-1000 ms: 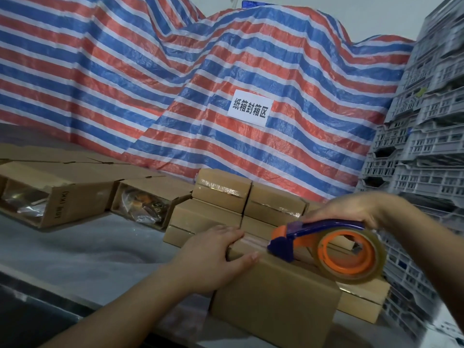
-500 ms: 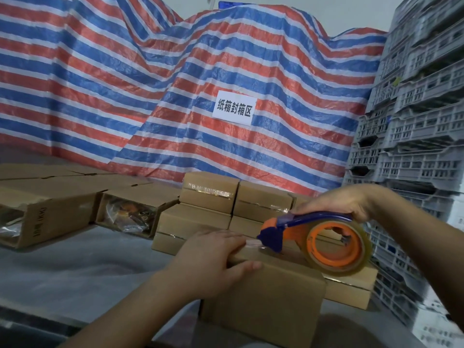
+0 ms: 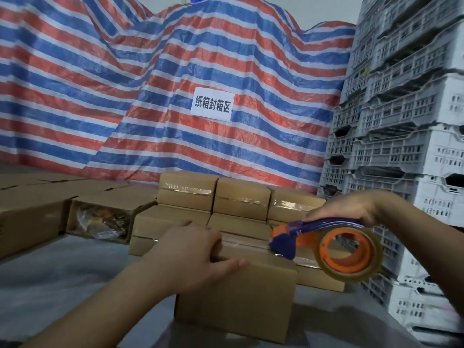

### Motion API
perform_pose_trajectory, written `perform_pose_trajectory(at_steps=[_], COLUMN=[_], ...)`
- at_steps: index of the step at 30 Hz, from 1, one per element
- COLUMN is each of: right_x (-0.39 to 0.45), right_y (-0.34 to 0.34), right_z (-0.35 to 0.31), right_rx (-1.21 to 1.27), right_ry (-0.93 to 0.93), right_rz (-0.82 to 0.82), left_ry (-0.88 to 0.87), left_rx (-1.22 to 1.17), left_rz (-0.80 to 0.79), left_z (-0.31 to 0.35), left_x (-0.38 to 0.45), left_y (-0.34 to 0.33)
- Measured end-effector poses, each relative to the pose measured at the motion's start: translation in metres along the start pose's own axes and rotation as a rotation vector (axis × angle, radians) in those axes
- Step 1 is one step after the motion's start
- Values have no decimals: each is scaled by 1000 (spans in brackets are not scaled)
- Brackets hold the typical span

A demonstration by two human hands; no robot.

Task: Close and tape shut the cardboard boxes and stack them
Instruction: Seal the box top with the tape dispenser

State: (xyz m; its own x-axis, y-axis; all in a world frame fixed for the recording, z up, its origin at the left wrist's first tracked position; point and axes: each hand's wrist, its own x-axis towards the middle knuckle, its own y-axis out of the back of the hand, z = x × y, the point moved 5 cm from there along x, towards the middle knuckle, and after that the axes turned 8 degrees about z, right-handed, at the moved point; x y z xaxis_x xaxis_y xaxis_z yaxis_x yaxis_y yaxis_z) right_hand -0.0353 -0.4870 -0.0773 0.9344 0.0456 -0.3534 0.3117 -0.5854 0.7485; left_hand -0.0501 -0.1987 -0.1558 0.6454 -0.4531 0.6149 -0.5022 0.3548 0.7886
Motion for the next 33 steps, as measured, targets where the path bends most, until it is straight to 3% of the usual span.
perform_pose_trajectory(at_steps=[8,20,24,33], right_x=[3,-22,-20,-5], right_y=[1,27,8,-5], right_z=[10,44,56,65], right_rx=[67,106,18,49], right_ry=[-16,9,24,37], right_rz=[40,43,-24,43], left_ry=[-85,-85,-90,-179], left_rx=[-28,-36,-39,-41], left_rz=[-136,-100,-99,-91], left_z=[57,50,54,87], left_x=[21,14,13,29], left_y=[-34,-31,-29,-30])
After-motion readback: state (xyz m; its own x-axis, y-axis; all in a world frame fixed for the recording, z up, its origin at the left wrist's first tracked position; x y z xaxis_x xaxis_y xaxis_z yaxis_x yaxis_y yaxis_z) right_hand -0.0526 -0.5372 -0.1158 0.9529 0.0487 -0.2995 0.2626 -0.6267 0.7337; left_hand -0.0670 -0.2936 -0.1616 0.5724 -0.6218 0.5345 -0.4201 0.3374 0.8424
